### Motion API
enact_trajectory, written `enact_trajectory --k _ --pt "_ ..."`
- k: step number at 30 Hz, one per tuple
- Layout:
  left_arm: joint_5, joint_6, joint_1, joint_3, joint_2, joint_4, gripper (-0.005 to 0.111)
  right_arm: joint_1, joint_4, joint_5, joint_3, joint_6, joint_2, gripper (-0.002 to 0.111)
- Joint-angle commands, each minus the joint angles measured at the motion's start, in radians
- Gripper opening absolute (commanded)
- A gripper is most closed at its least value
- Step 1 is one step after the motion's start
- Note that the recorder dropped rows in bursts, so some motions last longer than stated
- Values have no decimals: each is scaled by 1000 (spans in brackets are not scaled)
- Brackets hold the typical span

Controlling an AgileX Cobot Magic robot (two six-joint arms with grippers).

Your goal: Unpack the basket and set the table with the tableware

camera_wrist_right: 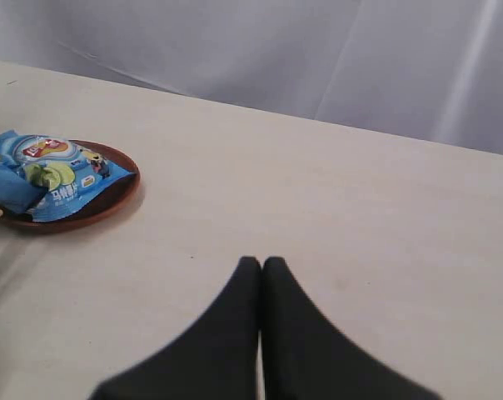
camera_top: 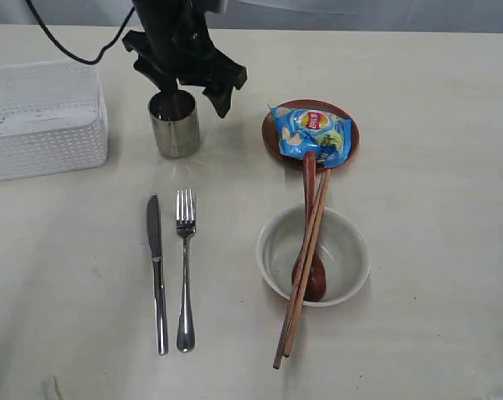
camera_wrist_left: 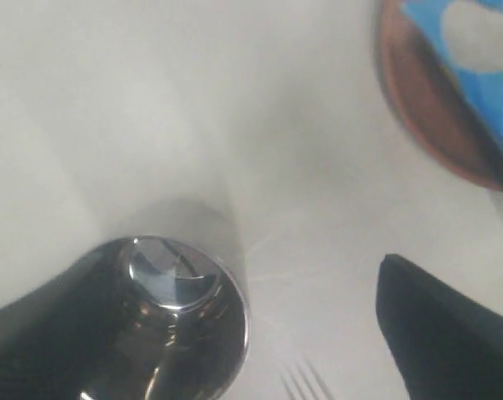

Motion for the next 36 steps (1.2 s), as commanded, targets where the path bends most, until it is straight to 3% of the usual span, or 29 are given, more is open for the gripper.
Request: enact_trajectory --k 1,4,9,18,26,36 --pt "2 12 -1 -4 -86 -1 75 -3 -2 -5 3 2 -5 0" --pt "9 19 -1 -4 -143 -1 58 -3 -2 -5 3 2 -5 0" --pt "9 19 -1 -4 -255 -1 1 -3 -2 -5 3 2 -5 0" --pt "-102 0 -1 85 -531 -50 1 -3 -2 -5 3 2 -5 0" --pt "-270 0 -1 370 -866 -74 1 -3 -2 -5 3 2 -5 0" --pt "-334 0 -1 697 -1298 -69 1 -3 -2 -5 3 4 -5 0"
